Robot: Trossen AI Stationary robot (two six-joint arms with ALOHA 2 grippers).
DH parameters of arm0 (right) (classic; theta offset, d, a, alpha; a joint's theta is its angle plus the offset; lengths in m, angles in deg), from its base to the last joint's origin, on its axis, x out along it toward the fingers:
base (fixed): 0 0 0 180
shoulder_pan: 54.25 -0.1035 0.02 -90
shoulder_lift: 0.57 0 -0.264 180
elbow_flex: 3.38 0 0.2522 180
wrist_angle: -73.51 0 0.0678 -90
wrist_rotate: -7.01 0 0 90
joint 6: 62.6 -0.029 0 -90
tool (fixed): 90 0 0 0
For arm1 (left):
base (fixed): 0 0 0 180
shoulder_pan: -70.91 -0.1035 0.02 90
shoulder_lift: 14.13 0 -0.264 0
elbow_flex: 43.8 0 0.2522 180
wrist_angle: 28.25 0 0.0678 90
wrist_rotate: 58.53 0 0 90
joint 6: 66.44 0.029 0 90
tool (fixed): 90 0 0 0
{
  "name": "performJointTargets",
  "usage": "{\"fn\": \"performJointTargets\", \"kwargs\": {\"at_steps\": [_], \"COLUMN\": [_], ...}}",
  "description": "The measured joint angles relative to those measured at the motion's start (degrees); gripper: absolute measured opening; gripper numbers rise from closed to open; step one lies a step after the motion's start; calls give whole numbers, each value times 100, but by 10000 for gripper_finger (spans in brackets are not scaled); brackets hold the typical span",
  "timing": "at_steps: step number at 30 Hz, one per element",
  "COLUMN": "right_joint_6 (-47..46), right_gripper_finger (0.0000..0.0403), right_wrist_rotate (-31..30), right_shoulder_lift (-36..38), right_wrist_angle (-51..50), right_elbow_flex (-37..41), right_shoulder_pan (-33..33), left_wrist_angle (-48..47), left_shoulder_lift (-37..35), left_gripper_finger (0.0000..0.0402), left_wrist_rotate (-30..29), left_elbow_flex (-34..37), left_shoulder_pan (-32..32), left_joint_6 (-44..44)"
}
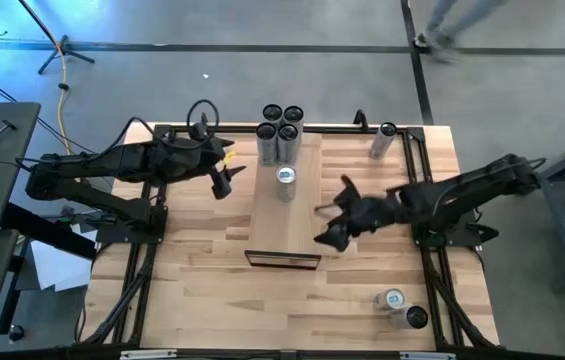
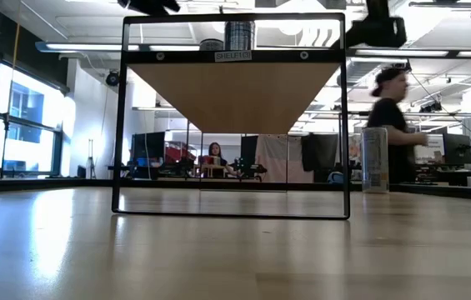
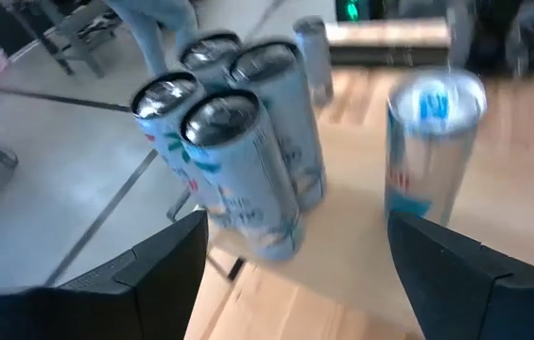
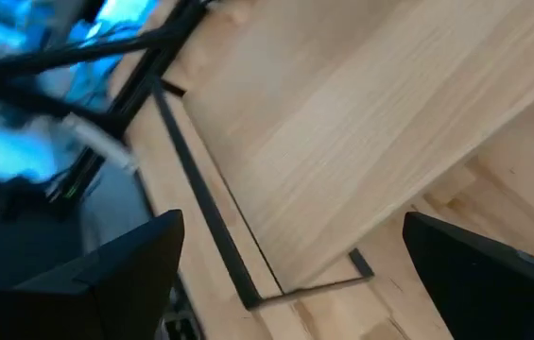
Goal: Place canned beverage on shelf
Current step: Put the top blue soda can on the shelf
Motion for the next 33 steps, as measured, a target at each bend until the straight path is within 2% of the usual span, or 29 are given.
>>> {"fn": "performJointTargets", "kwargs": {"at_steps": [3,7,12,18,20,25,29,33], "right_joint_6": [-532,-1224,-2043,-2742,-2932,-3020,-3029,-3009], "right_gripper_finger": [385,385,385,385,385,385,385,385], "right_wrist_rotate": [-864,-1543,-2323,-2888,-3109,-4089,-4616,-4791], "right_shoulder_lift": [-554,-1656,-3056,-4264,-4532,-4899,-4914,-4914], "right_wrist_angle": [-649,-2153,-3929,-4721,-4772,-4777,-4776,-4836], "right_elbow_flex": [-673,-1995,-3693,-5144,-5474,-5990,-6001,-5989], "right_shoulder_pan": [-503,-846,-904,-741,-670,-529,-411,-258], "left_wrist_angle": [-336,-699,-841,-840,-840,-853,-856,-857], "left_shoulder_lift": [-9,-9,-9,-9,-9,-9,-9,-9], "left_gripper_finger": [296,296,296,296,296,296,296,296], "left_wrist_rotate": [27,28,18,15,15,15,14,15], "left_elbow_flex": [0,0,0,0,0,0,0,0], "left_shoulder_pan": [2,0,0,0,0,0,0,0], "left_joint_6": [247,206,206,206,204,204,204,201]}}
